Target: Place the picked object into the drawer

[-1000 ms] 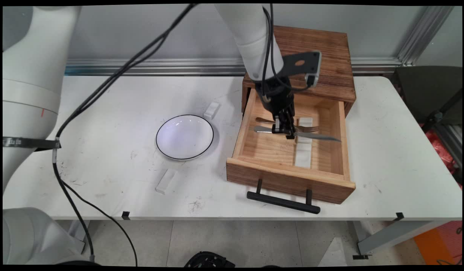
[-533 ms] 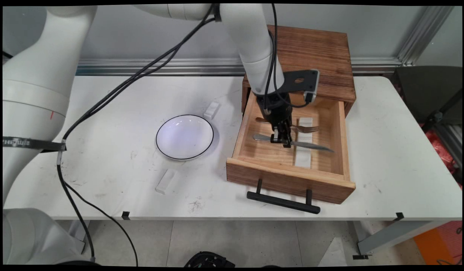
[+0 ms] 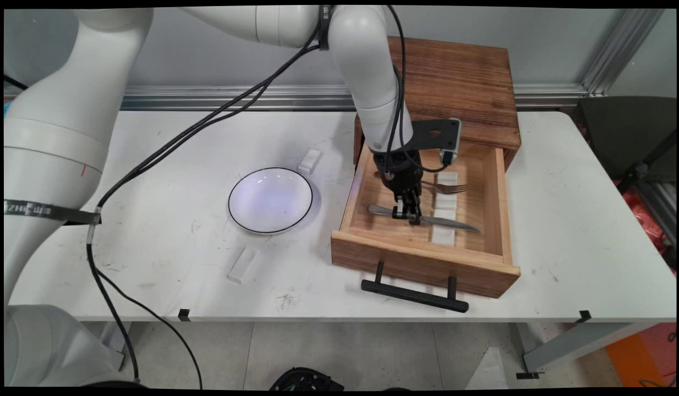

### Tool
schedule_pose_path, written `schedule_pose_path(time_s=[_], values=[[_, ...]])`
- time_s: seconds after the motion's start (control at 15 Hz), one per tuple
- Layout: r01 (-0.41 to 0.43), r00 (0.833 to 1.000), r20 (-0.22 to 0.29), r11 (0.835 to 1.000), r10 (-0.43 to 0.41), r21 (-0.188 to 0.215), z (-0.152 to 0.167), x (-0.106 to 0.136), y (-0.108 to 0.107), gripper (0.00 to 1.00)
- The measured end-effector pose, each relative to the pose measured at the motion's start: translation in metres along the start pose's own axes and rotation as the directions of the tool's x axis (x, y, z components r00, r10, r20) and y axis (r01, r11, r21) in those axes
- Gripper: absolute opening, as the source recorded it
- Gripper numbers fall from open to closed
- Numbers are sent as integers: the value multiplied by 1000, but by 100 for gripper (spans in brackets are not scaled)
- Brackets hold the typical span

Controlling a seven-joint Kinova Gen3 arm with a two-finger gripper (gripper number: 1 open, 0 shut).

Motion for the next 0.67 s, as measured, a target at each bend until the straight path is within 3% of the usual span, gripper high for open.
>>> schedule_pose_path(time_s=[0.27,0.33,0.67], values=[[15,1000,-4,1000,-15,-1,7,-2,-1,0],[17,1000,-6,1000,-17,-1,8,-2,-2,100],[17,999,-30,1000,-17,4,8,0,-3,100]])
